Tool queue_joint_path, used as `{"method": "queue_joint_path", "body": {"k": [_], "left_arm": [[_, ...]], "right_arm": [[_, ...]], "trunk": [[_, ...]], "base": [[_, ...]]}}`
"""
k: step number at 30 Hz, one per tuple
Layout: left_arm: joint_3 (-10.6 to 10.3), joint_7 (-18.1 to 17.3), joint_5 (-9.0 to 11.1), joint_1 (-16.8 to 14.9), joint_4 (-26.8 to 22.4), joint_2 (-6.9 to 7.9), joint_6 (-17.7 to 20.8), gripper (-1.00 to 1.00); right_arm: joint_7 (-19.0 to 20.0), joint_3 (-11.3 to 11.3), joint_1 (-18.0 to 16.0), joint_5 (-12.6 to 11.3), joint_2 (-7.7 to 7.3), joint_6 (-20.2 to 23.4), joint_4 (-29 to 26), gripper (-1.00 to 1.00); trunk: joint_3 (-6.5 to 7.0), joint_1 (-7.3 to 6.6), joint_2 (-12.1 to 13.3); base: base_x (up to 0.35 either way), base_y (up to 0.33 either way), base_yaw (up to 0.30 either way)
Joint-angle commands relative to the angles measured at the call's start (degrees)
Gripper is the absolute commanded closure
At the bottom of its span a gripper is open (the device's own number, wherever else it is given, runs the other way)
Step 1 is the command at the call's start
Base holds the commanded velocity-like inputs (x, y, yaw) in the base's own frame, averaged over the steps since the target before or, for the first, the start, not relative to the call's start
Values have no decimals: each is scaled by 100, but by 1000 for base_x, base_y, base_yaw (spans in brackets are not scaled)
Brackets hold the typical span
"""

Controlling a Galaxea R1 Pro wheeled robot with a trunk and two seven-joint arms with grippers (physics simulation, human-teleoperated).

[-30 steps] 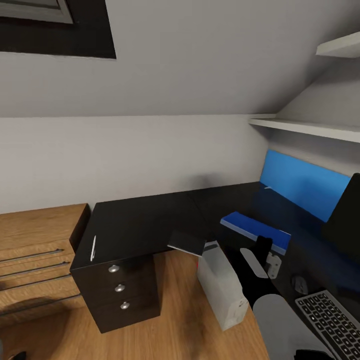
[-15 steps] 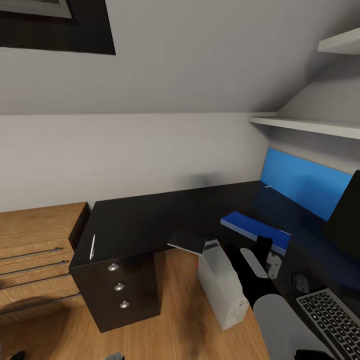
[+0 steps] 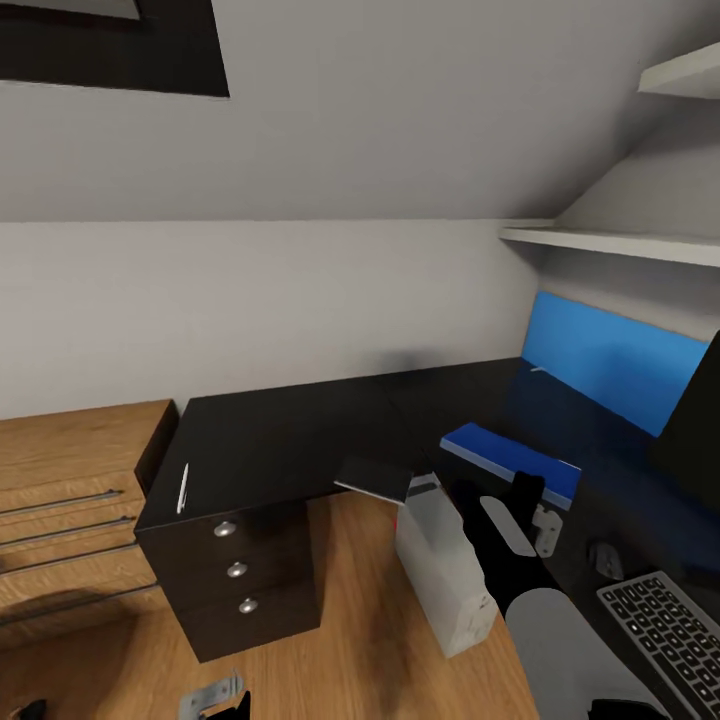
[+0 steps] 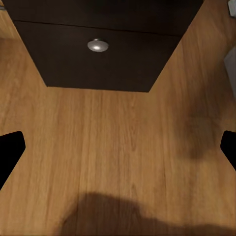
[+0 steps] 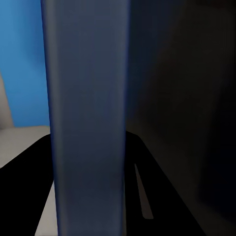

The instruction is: In the bedroom, organize the workspace by keeping the computer under the desk, ensuring the monitor is on the desk, placing the keyboard on the desk next to the monitor, placing the mouse on the desk next to the keyboard, moving the folder from the swivel chair onto the desk next to the mouse, stacking the notebook on top of the folder with the pen on top of the notebook, and positioning the swivel chair next to the desk.

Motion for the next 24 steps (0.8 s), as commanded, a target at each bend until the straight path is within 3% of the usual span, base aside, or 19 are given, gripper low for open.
{"method": "queue_joint_path", "body": {"k": [1,13,24], "left_arm": [[-13,38,43,4,-7,0,33,-100],[-18,42,45,9,24,-6,40,-100],[-10,40,37,9,27,0,38,-100]], "right_arm": [[-60,-13,-3,58,4,-2,-9,100],[-56,-13,5,66,-2,-4,-9,100],[-66,-17,6,49,-12,5,-15,100]], "trunk": [[-24,23,-45],[-240,287,-526],[-468,506,-927]], "base": [[0,0,0],[0,0,-5],[0,0,-129]]}}
